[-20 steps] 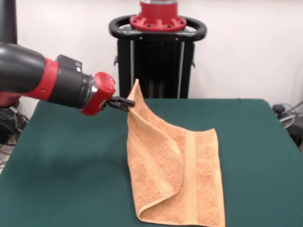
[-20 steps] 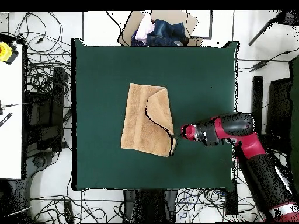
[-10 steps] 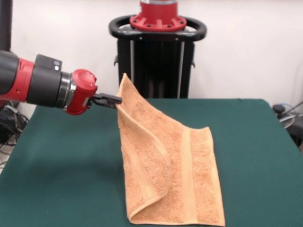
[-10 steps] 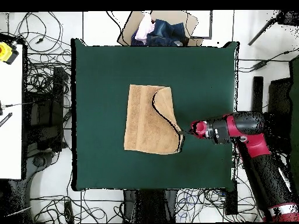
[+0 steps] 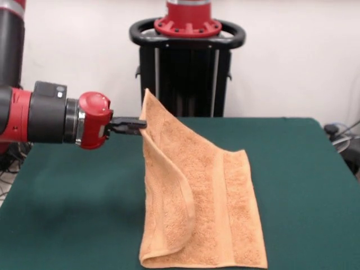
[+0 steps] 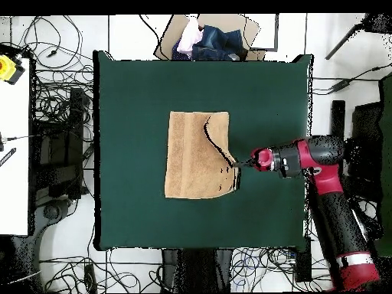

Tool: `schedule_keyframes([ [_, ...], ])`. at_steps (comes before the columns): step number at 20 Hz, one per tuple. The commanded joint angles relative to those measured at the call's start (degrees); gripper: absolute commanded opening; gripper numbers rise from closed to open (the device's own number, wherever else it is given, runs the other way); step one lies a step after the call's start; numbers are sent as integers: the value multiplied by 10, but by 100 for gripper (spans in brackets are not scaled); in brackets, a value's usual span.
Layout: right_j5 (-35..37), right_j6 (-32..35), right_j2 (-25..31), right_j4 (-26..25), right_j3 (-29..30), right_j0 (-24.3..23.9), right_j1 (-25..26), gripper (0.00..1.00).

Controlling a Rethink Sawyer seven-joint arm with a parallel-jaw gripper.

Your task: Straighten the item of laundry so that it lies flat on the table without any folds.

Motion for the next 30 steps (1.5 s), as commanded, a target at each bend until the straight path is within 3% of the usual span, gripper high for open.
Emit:
schedule_keyframes([
  [1,59,-211,42,2,-98,17,53,0],
  [6,91,-303,18,-39,-154,2,101,0],
  [9,70,-361,23,-51,-146,-18,111,0],
  [10,62,-372,23,-50,-141,-24,115,100],
  [20,60,-408,-13,-57,-187,3,120,100],
  [28,32,-393,-9,-52,-145,1,98,100],
  [30,-17,-378,-6,-65,-105,-9,74,100],
])
